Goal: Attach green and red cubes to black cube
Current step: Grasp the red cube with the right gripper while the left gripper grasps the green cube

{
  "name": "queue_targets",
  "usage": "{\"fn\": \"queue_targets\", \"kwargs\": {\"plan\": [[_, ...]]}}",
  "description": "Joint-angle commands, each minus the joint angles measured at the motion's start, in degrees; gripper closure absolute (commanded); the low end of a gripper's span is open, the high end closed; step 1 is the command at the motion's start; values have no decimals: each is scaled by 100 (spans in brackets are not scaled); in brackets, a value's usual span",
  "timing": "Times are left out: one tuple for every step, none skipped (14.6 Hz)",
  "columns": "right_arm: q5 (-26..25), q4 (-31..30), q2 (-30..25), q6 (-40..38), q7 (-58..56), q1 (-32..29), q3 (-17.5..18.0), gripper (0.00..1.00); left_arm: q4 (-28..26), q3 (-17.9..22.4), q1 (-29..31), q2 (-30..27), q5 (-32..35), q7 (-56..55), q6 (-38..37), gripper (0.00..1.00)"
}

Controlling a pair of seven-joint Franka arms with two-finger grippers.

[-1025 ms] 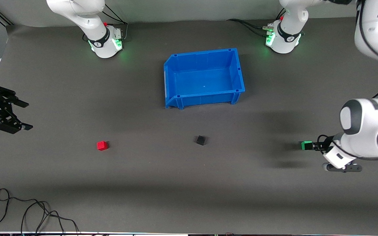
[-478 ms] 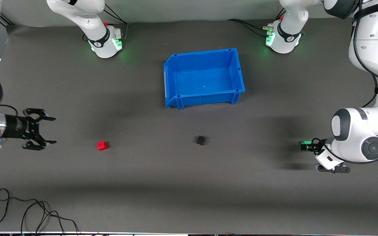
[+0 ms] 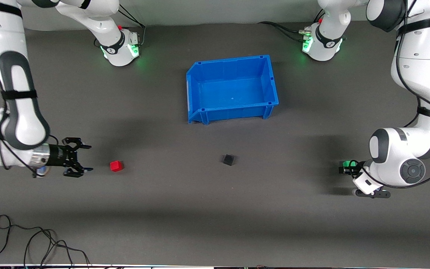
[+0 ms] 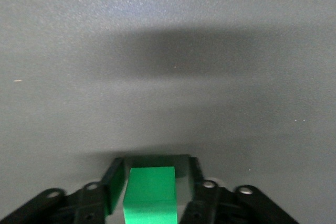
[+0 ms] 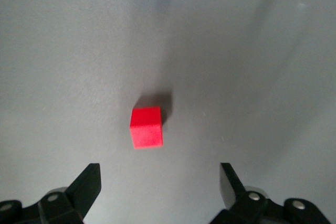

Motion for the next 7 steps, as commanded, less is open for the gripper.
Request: {"fn": "queue_targets", "kwargs": {"plan": [[366, 60, 407, 470, -636, 261, -3, 0, -18, 5, -3, -43, 99, 4, -37, 67], [411, 69, 495, 637, -681, 297, -3, 0, -9, -4, 6, -69, 99, 13, -73, 77], [420, 104, 592, 770, -682, 341, 5, 0, 9, -4, 14, -86, 99, 13, -108, 85], [429, 182, 697, 841, -691, 394, 5, 0, 26, -4, 6, -104, 99, -13, -117, 89], [446, 305, 829, 850, -691, 412, 5, 0, 44, -4, 6, -139, 90, -40, -134, 92], [499, 411, 952, 850, -682, 412, 5, 0, 87, -13, 6, -183, 29, -110, -204, 94], [508, 446, 1005, 850, -691, 420, 5, 0, 192, -13, -29, -218, 20, -319, -335, 96]]}}
